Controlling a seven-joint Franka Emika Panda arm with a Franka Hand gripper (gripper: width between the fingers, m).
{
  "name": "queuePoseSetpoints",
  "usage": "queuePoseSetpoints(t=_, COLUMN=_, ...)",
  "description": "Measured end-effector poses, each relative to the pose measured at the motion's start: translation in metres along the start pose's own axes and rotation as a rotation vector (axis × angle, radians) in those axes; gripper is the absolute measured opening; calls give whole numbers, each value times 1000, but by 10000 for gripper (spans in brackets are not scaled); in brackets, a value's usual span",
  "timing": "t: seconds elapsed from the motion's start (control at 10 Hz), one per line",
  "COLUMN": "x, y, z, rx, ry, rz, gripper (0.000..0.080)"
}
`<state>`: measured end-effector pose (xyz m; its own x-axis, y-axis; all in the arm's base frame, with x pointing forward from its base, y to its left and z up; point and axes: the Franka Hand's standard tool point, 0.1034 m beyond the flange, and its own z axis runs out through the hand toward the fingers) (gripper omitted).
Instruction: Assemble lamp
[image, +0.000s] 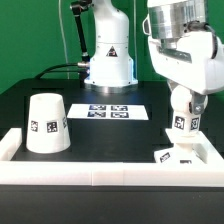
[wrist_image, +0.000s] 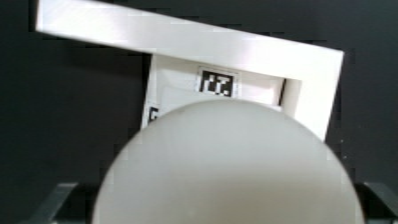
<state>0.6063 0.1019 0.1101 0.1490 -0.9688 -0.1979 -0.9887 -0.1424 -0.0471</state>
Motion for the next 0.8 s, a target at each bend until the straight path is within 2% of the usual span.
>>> queuePoseSetpoints(t=0.2, x=-2, y=-1, z=0, rx=3, ry=-4, rz=40, gripper=580)
queuePoseSetpoints(t=0.3, x=-4, y=0, z=0, rx=-2, ry=-2, rz=-25, gripper=580)
queuePoseSetpoints(t=0.4, x=-8, y=1, z=-3, rx=-6, ry=-5, rz=-81, gripper=671)
queuePoseSetpoints(t=0.5, x=-9, y=0, z=-5, rx=-3, ry=-4, rz=-130, gripper=694)
queuePoseSetpoints(t=0.8, x=-13, y=5, z=-11, rx=-1, ry=-4, rz=-512, gripper=699)
